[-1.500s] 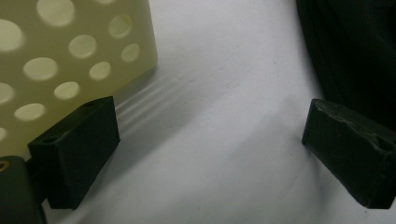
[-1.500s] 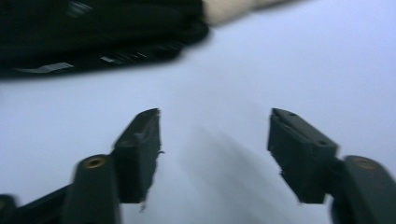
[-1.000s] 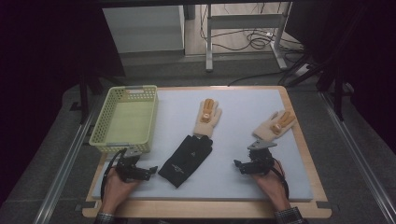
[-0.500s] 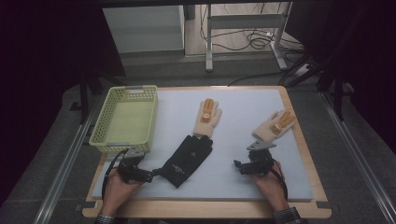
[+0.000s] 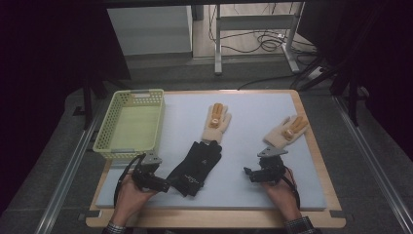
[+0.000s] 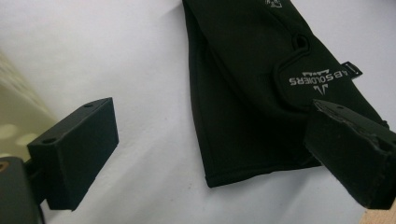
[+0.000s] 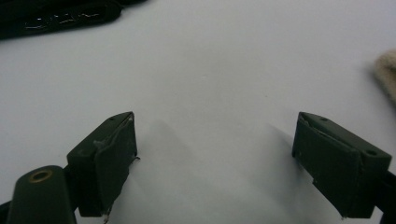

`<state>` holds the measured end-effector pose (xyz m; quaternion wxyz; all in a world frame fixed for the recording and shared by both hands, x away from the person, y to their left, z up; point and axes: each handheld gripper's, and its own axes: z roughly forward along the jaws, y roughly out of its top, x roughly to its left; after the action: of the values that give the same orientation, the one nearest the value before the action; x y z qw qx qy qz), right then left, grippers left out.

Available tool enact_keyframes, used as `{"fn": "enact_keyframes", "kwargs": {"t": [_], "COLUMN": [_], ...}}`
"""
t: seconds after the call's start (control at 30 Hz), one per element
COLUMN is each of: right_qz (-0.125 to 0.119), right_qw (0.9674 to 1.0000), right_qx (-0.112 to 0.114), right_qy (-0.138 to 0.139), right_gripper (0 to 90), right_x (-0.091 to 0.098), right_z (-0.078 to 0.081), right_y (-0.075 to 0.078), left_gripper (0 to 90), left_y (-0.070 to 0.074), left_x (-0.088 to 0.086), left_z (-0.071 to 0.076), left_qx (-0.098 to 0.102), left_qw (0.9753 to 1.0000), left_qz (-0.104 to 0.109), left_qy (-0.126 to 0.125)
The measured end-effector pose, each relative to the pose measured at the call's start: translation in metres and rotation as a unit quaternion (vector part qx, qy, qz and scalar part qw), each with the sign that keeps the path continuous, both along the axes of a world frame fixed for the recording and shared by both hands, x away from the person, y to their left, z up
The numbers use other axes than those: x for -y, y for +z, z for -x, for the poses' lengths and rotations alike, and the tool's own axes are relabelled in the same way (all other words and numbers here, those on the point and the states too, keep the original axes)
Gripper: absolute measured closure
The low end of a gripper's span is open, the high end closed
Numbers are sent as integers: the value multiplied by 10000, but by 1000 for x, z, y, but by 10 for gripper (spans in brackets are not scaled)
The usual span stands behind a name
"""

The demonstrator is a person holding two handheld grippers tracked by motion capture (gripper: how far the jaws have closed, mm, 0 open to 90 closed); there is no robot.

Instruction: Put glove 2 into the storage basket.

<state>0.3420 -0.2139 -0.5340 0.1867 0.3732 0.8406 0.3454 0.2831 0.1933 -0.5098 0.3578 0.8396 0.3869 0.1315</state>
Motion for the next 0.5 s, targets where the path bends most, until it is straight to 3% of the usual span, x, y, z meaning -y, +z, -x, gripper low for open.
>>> {"fn": "enact_keyframes", "kwargs": {"t": [0.07,0.2,0.33,0.4,0.5], "right_qz": [-1,-1,-2,-2,0], "right_qw": [10000,10000,10000,10000,10000], "right_qx": [1,2,0,0,0], "right_qy": [1,1,1,1,0], "right_gripper": [135,135,135,135,135], "right_x": [0,0,0,0,0], "right_z": [0,0,0,0,0], "right_y": [0,0,0,0,0], "left_gripper": [53,105,295,404,593], "left_y": [3,8,7,4,-4], "left_x": [1,0,7,13,23], "left_z": [1,5,4,0,-2], "left_qx": [35,-50,-75,-226,-420], "left_qw": [10000,9999,9996,9989,9981], "left_qz": [-69,133,264,366,289], "left_qy": [12,51,-57,-175,-333]}}
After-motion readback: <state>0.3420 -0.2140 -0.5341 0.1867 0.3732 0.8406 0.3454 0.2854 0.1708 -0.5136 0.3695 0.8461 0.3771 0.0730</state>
